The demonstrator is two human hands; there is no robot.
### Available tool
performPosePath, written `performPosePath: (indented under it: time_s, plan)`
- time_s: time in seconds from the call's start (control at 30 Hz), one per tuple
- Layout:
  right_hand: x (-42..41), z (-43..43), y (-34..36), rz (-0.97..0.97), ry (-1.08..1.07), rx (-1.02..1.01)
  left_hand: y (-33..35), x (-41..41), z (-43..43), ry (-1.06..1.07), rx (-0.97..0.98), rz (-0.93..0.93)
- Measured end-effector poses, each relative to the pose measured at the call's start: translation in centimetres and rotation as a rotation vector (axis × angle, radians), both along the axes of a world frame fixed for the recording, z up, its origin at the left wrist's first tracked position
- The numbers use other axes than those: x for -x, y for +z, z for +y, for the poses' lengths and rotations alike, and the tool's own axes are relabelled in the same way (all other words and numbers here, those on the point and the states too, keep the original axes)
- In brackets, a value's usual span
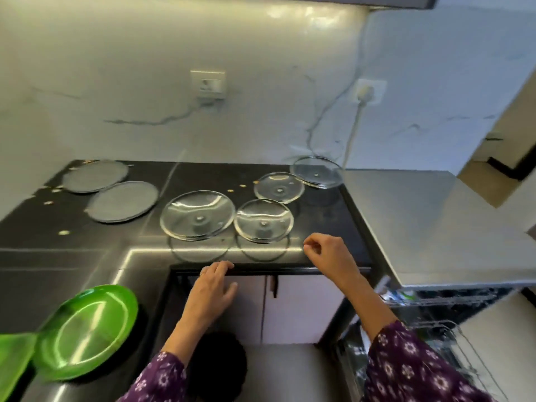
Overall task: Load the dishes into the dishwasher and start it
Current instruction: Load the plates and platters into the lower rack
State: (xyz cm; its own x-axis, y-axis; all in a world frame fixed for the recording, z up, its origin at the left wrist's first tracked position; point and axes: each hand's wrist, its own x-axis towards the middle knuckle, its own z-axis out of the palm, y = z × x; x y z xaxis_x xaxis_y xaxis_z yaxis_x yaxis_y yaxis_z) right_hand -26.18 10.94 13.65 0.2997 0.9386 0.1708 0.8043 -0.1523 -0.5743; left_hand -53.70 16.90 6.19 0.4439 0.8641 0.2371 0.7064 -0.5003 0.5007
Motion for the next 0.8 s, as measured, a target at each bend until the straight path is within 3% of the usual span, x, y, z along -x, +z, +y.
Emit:
performPosePath:
  time_s: [0.27,0.37,0.57,0.8]
  plan:
    - [12.2,17.4,3.0,-0.013,0.267,0.05,0.3,13.9,10.4,0.283,-0.015,0.028]
    - [17.7,23.9,3.0,-0.006,0.35,0.049,-0.9,17.2,15.3,0.318,0.071,0.026]
    - [27.3,34.9,0.3,0.033,0.373,0.194,-5.3,21.7,23.6,0.234,0.241,0.187]
    - [32.4,43.3,-4.7,0.024,0.26,0.431,-9.3,22.8,25.2,0.256,0.083,0.128]
